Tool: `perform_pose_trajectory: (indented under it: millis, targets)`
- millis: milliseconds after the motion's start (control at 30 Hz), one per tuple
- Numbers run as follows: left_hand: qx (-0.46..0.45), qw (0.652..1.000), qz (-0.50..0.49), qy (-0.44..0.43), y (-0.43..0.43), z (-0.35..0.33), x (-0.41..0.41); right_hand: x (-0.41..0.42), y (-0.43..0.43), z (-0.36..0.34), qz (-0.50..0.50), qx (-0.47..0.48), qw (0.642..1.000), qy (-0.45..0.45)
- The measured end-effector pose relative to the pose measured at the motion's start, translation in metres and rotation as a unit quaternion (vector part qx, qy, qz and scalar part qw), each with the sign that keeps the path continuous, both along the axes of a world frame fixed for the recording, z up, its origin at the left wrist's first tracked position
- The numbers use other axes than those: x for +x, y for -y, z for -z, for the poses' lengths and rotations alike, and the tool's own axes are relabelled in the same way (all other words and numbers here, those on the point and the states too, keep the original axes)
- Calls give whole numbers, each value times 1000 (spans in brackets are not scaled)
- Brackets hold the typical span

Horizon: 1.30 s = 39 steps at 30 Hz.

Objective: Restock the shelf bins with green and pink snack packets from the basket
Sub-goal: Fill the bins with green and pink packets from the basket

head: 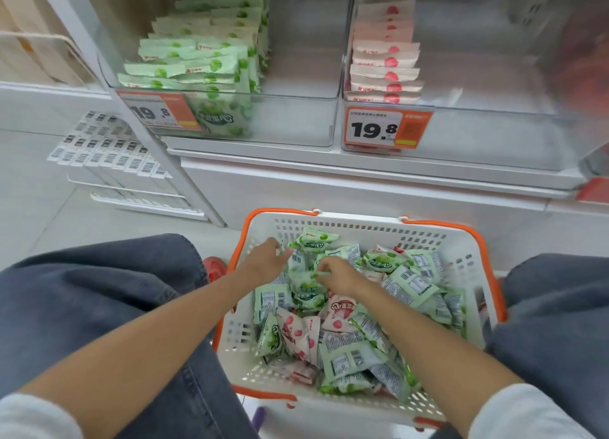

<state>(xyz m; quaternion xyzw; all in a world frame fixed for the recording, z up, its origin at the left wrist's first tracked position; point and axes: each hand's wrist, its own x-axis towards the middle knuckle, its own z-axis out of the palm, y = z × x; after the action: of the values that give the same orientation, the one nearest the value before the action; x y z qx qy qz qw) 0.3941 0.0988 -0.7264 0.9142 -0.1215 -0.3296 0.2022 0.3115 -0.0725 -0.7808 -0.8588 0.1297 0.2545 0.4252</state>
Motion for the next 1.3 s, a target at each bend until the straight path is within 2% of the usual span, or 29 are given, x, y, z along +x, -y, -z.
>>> perform_pose_trajectory:
  millis: [167, 300, 467, 567, 700, 767, 867, 933, 1033, 1100, 1167, 1300]
  targets:
    - [-204, 972, -65, 92, 18, -46, 3, 31, 24, -104, 102, 131, 981, 97]
    - [-284, 937, -98, 181, 35, -98, 13, 42, 22, -185, 128, 203, 958, 158]
    - [-296, 897, -118, 307, 39, -157, 37, 53, 10, -250, 143, 224, 946, 188]
    - [-268, 882, -137, 364, 43, -187, 52, 65, 4, -281, 167, 197, 935, 242]
    - [-283, 844, -167, 424, 49, -231, 80, 96, 0, -317, 195, 169, 917, 304]
    - [-302, 829, -159, 443, 52, -248, 106, 121, 3, -329, 204, 162, 911, 321]
    - [-338, 834, -128, 417, 58, -262, 155, 170, 12, -330, 258, 123, 899, 333]
    - [-299, 859, -111, 400, 56, -263, 190, 209, 22, -319, 317, 107, 887, 320]
    - [-125, 908, -17, 399, 44, -249, 242, 264, 39, -297, 387, 20, 876, 289]
    - [-26, 924, 49, 378, 36, -237, 265, 295, 48, -284, 407, -37, 871, 272]
    - [17, 921, 93, 377, 33, -226, 278, 321, 54, -271, 411, -52, 872, 261]
    - [4, 899, 108, 425, 31, -213, 285, 348, 51, -251, 386, -84, 881, 260]
